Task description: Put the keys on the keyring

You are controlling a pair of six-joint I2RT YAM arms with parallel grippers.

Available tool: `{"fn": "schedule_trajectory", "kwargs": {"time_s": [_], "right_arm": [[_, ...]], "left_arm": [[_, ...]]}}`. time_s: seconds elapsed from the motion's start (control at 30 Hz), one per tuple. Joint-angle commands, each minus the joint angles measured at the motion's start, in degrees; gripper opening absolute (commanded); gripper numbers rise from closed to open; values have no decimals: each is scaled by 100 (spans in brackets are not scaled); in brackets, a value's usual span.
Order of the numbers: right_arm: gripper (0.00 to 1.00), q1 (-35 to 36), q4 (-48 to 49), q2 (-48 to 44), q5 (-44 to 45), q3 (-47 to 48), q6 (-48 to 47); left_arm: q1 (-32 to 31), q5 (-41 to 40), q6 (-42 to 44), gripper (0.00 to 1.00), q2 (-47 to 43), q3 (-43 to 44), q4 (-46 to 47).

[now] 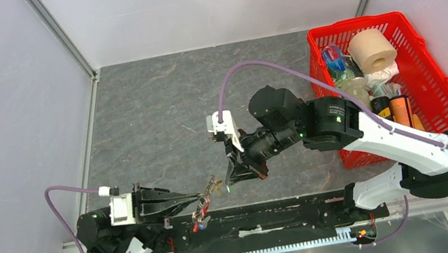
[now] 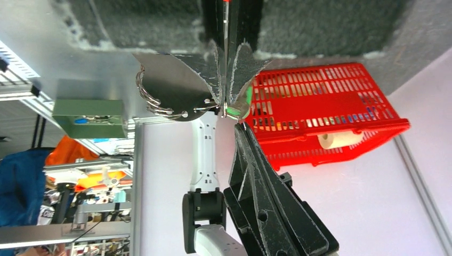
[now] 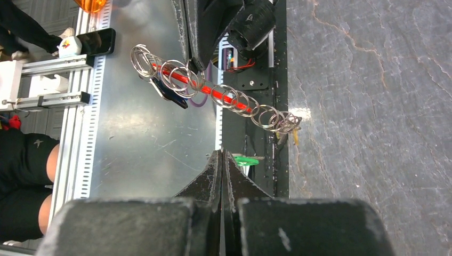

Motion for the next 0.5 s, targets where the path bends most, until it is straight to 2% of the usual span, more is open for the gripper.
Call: {"fn": "schedule_trajectory", "kwargs": {"time_s": [0.0,0.13,0.47], "right_arm": [[0,33,23,-117,269,-80,-116],[0,31,178,-85,250,-185,-111],[0,41,431,161,-225,135,-10]], "left_arm": [[-7,-283,841,2,-108,-80,390],[-7,-356,1066,2,-95,-142,416],[-7,-656,944,2,-101,-179,468]]}}
